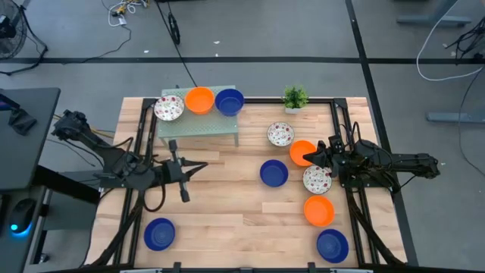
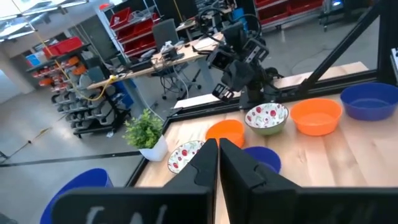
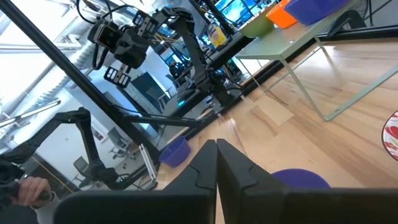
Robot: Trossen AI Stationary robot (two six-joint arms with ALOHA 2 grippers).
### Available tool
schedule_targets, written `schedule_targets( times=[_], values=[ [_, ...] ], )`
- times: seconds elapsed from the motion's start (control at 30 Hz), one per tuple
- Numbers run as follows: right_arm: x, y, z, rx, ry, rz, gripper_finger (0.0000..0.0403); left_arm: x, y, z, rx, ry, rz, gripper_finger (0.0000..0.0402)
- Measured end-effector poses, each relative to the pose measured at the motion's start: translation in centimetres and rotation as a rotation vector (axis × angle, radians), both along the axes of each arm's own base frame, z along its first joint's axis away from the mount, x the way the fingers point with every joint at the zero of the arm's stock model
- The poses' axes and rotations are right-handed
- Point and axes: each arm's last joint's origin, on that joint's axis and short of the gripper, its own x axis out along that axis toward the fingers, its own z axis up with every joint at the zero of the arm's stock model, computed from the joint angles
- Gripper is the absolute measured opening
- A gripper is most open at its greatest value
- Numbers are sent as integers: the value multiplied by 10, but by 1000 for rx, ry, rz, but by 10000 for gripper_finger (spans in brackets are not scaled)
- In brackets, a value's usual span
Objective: Pick & Place Mini bowls
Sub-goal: Stack the blue bowl on top of the other blue bowl on the shelf
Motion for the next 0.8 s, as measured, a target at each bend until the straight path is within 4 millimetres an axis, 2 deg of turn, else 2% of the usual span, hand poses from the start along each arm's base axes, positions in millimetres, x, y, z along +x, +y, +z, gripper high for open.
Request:
schedule_targets(
  times=[0.27,0.37,0.53,0.8],
  values=[
    [-3,-3,18,21,-186,-111,7,0,0,0,-31,-14,20,10],
    [-3,-2,23,-48,-241,-86,7,-1,2,0,-15,-18,71,7],
    [10,4,22,-180,-204,-34,7,-2,5,0,17,-25,191,11],
    [35,7,19,-371,-176,-117,7,-4,8,-1,64,-13,284,15]
  ],
)
